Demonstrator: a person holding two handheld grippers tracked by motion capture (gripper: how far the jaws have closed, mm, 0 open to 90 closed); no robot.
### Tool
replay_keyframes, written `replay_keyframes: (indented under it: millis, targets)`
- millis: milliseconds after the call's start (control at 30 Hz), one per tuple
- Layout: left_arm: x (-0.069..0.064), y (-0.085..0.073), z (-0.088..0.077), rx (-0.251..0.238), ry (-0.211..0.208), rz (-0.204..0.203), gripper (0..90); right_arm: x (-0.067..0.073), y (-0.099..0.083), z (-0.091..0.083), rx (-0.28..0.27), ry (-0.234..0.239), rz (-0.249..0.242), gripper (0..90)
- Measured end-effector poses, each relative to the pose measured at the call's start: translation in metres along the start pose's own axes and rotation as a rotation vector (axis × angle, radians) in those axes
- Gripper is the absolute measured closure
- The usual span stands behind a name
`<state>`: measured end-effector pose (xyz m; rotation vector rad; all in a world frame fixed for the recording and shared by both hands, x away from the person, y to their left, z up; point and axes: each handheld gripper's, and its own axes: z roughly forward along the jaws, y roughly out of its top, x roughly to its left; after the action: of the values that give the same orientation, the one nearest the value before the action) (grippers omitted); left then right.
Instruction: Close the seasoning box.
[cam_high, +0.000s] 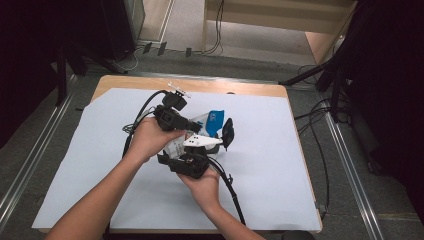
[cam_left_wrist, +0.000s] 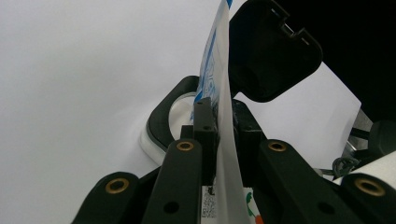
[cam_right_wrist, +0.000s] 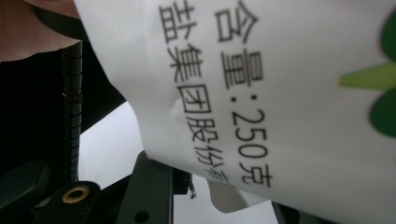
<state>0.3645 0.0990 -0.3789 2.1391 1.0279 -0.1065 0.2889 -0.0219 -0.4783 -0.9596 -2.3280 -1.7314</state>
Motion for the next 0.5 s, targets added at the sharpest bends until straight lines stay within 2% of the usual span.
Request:
replay_keyframes:
  millis: [500]
  targets:
    - [-0.0002,0.0007,0.0038,0.011,0.003,0.002,84.1,-0.0016,-0.0006,0.0003,0.006,0.000,0.008,68.9]
